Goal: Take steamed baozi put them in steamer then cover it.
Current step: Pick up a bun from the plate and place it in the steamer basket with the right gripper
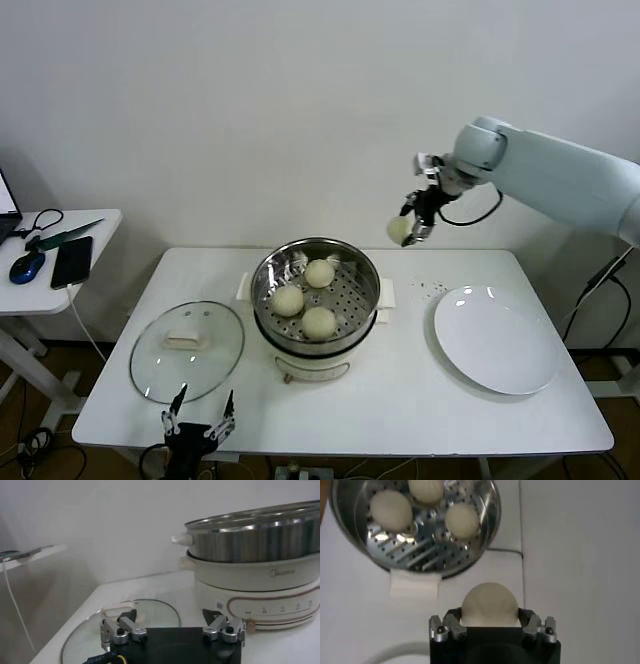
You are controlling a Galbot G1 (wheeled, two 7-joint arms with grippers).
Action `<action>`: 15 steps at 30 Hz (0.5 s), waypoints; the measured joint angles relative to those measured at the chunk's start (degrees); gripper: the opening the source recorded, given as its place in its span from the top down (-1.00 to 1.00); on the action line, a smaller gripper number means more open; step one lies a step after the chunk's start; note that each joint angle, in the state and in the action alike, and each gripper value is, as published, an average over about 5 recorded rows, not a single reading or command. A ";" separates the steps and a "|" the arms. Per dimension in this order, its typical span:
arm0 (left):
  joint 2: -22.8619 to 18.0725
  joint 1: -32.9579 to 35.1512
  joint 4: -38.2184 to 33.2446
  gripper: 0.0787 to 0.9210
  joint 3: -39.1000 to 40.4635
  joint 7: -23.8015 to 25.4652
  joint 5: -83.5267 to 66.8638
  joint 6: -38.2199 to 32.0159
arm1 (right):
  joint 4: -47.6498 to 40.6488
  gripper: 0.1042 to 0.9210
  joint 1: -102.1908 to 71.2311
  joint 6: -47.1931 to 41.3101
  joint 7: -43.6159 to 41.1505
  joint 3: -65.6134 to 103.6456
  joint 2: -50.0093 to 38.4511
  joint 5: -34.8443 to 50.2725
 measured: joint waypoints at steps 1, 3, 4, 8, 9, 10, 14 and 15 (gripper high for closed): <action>0.05 -0.09 0.04 -0.77 -0.02 -0.03 -0.08 0.00 | 0.39 -0.53 0.47 -0.36 0.40 -0.77 0.98 1.05; 0.18 -0.34 0.12 -0.77 -0.06 -0.06 -0.25 0.00 | 1.20 -0.53 1.19 -1.03 1.20 -2.25 2.92 2.88; 0.25 -0.47 0.15 -0.77 -0.08 -0.05 -0.31 0.00 | 1.58 -0.53 1.45 -1.32 1.58 -2.96 3.82 3.63; 0.50 -1.04 0.31 -0.77 -0.16 0.10 -0.41 0.00 | 2.73 -0.53 2.02 -2.35 2.91 -5.62 7.13 5.95; 0.49 -1.18 0.38 -0.77 -0.14 0.14 -0.41 0.00 | 2.89 -0.53 2.07 -2.59 3.21 -6.21 7.87 6.37; 0.46 -1.30 0.45 -0.77 -0.10 0.17 -0.41 0.00 | 2.99 -0.53 2.08 -2.81 3.48 -6.74 8.53 6.72; 0.20 -1.80 0.64 -0.77 0.12 0.23 -0.39 0.01 | 3.12 -0.53 1.73 -3.50 4.37 -8.56 10.79 7.68; 0.15 -1.92 0.68 -0.77 0.15 0.23 -0.39 0.02 | 3.13 -0.53 1.54 -3.63 4.55 -8.97 11.26 7.84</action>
